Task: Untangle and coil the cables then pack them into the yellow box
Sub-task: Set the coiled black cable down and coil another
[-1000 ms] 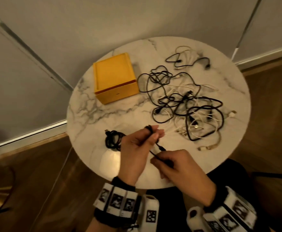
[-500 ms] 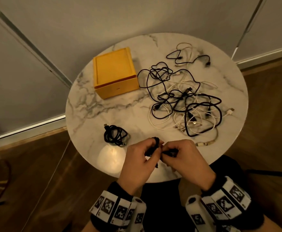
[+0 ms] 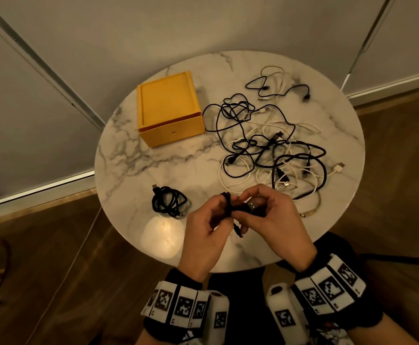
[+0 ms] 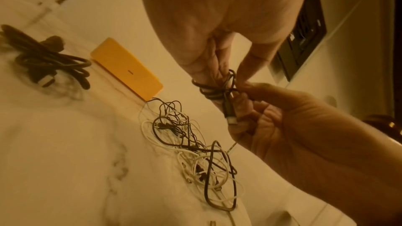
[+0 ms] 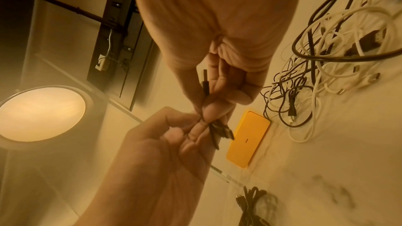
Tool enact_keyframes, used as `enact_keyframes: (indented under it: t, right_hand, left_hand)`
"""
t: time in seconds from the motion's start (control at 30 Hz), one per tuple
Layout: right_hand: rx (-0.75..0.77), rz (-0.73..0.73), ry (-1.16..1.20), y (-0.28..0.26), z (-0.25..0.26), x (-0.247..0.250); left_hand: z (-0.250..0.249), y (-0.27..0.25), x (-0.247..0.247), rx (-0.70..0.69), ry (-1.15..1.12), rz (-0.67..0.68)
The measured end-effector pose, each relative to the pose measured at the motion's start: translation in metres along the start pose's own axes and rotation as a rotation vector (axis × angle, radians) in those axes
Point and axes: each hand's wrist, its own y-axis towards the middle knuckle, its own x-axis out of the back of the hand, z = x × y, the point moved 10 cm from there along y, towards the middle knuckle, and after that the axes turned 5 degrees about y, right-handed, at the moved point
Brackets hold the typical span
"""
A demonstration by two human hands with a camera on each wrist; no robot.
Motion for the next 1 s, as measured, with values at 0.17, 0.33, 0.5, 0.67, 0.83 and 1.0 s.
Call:
enact_keyframes:
  t: [0.17, 0.33, 0.5, 0.67, 0.83, 1.0]
  right_hand:
    - [-0.041, 0.052, 0.111, 0.002, -0.005, 0.003]
    - [-0.046, 0.13, 0.123, 0.003, 0.0, 0.002]
    - [-0.033, 0.053, 0.101, 0.013, -0.008, 0.018]
    - [-0.124, 0.303, 0.074, 0.01, -0.028, -0.012]
    - [-0.12, 0.378, 0.264, 0.005, -0.022, -0.023]
    - [-0.161, 0.361, 0.332, 0.008, -0.03, -0.023]
  left_hand:
    - [0.012, 0.001, -0.002, 0.07, -0.008, 0.045]
    - [0.02, 0.002, 0.002, 0.098, -0.007, 0.06]
    - [0.019, 0.002, 0.002, 0.132, -0.153, 0.065]
    - [0.015, 0.001, -0.007, 0.173, -0.454, 0.129]
    - [0.007, -0.001, -0.013, 0.194, -0.656, 0.223]
    - [0.023, 0.001, -0.008, 0.267, -0.638, 0.2]
